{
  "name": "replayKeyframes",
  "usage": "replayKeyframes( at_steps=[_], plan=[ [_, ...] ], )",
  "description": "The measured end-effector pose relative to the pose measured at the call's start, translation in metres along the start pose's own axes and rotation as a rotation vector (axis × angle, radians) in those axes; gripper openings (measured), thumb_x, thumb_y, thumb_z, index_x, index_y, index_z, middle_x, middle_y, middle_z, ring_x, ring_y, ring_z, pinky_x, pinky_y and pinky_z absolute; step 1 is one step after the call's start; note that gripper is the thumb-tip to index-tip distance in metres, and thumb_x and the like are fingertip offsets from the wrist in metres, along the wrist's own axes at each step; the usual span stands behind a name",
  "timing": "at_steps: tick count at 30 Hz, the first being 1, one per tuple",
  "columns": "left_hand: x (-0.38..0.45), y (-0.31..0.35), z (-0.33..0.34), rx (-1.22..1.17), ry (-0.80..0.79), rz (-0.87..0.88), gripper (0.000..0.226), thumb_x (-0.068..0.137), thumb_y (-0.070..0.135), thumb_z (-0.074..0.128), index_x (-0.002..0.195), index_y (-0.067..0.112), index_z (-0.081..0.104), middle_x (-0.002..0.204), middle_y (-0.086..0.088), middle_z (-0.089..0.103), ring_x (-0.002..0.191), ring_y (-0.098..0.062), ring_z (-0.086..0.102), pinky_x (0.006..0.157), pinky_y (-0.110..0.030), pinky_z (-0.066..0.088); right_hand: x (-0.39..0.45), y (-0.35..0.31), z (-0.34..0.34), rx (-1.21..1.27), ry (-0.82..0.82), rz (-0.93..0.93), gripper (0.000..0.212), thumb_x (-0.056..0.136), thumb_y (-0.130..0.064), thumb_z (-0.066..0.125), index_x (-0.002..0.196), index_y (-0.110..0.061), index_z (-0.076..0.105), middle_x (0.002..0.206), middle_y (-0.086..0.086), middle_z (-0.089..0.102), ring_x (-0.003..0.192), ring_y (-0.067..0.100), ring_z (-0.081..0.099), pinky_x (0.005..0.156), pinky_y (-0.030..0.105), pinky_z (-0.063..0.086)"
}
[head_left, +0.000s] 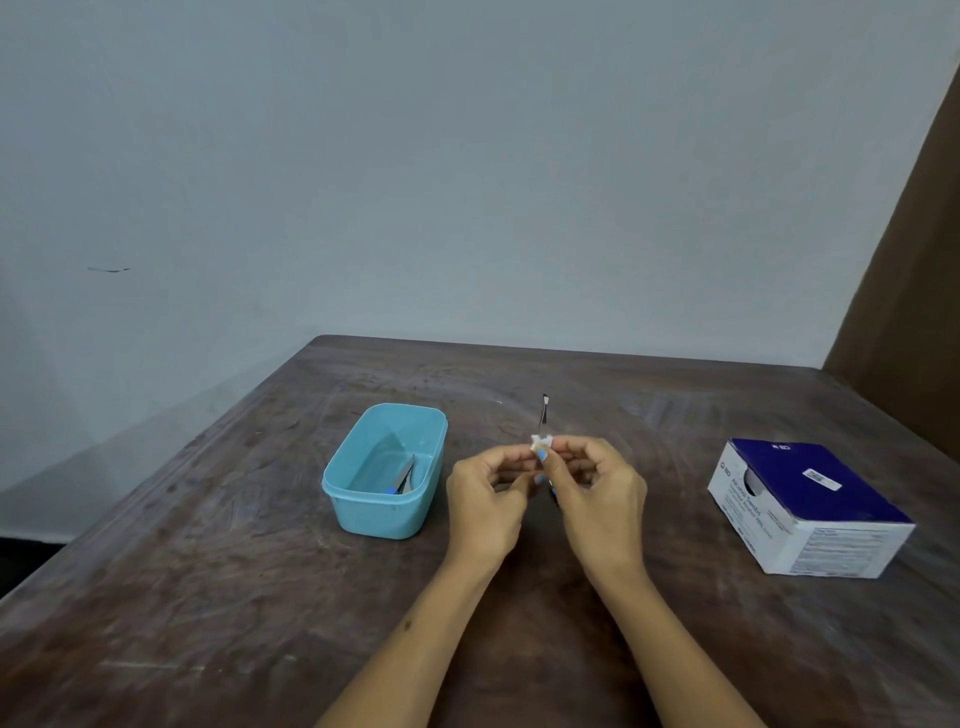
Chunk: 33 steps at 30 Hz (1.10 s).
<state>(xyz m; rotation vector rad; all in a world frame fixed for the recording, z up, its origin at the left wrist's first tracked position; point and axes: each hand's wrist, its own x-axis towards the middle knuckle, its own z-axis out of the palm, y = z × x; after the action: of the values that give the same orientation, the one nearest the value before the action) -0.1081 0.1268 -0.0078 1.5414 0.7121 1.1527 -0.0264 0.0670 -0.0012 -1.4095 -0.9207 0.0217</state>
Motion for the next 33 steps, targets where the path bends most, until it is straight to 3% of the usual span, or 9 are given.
replayKeyframes(
  at_steps=[4,8,13,19,24,28,33],
  plan=[
    [-0.0013,-0.0003,0.0015,0.062,-0.028,0.012,0.032,0.076,-0.011,0.065,0.097,0.012,0.072,0.083,0.008,0.072,0.082,-0.008,0.07,0.077,-0.025,0.057,0.0005,-0.0015,-0.0023,0.004,0.052,-0.013,0.013,0.081,-0.01,0.071,0.084,-0.022,0.069,0.079,-0.006,0.068,0.064,0.005,0.066,0.059,0.019,0.053],
    [0.0015,-0.0005,-0.0015,0.024,0.025,-0.009,0.035,0.078,-0.015,0.059,0.091,0.015,0.072,0.082,0.005,0.072,0.081,-0.012,0.071,0.074,-0.023,0.057,-0.0011,-0.0003,-0.0008,-0.031,-0.049,0.074,0.017,0.077,-0.008,0.073,0.078,-0.025,0.069,0.069,-0.009,0.069,0.064,0.001,0.064,0.059,0.012,0.05],
    [-0.001,0.0008,0.0014,0.035,-0.051,-0.002,0.032,0.076,-0.013,0.064,0.094,0.011,0.073,0.081,0.006,0.073,0.081,-0.009,0.071,0.076,-0.024,0.057,0.0008,-0.0036,-0.0031,0.014,0.065,-0.006,0.012,0.082,-0.008,0.069,0.085,-0.02,0.07,0.08,-0.008,0.067,0.062,0.003,0.065,0.057,0.014,0.051],
    [0.001,0.0007,-0.0018,-0.024,-0.004,-0.037,0.04,0.077,-0.02,0.057,0.085,0.016,0.073,0.069,0.012,0.071,0.073,-0.005,0.07,0.066,-0.015,0.054,-0.0007,-0.0039,-0.0015,-0.034,-0.026,0.082,0.015,0.078,-0.007,0.072,0.077,-0.022,0.07,0.065,-0.008,0.069,0.06,0.001,0.065,0.058,0.012,0.05],
    [-0.002,0.0018,0.0022,0.004,-0.067,-0.055,0.038,0.075,-0.015,0.064,0.086,0.02,0.074,0.071,0.008,0.073,0.076,-0.01,0.071,0.071,-0.024,0.058,0.001,-0.0041,-0.0041,-0.004,0.074,0.018,0.008,0.083,-0.01,0.07,0.087,-0.016,0.071,0.076,-0.004,0.069,0.057,0.004,0.066,0.055,0.018,0.053],
    [0.0008,0.001,-0.0011,0.004,-0.004,-0.067,0.046,0.076,-0.019,0.055,0.08,0.023,0.071,0.071,0.007,0.071,0.07,-0.006,0.07,0.066,-0.018,0.056,-0.0001,-0.0017,-0.0024,-0.105,-0.049,0.115,0.007,0.077,-0.013,0.074,0.077,-0.02,0.071,0.065,-0.01,0.069,0.062,-0.001,0.064,0.059,0.01,0.05],
    [-0.0016,0.0037,0.0,0.029,-0.034,-0.063,0.034,0.076,-0.018,0.059,0.094,0.007,0.073,0.064,0.015,0.069,0.069,-0.001,0.069,0.064,-0.014,0.055,0.0002,-0.0018,-0.002,-0.083,0.023,0.021,0.012,0.081,-0.009,0.071,0.083,-0.02,0.071,0.073,-0.006,0.069,0.06,-0.002,0.064,0.058,0.009,0.048]
  ],
)
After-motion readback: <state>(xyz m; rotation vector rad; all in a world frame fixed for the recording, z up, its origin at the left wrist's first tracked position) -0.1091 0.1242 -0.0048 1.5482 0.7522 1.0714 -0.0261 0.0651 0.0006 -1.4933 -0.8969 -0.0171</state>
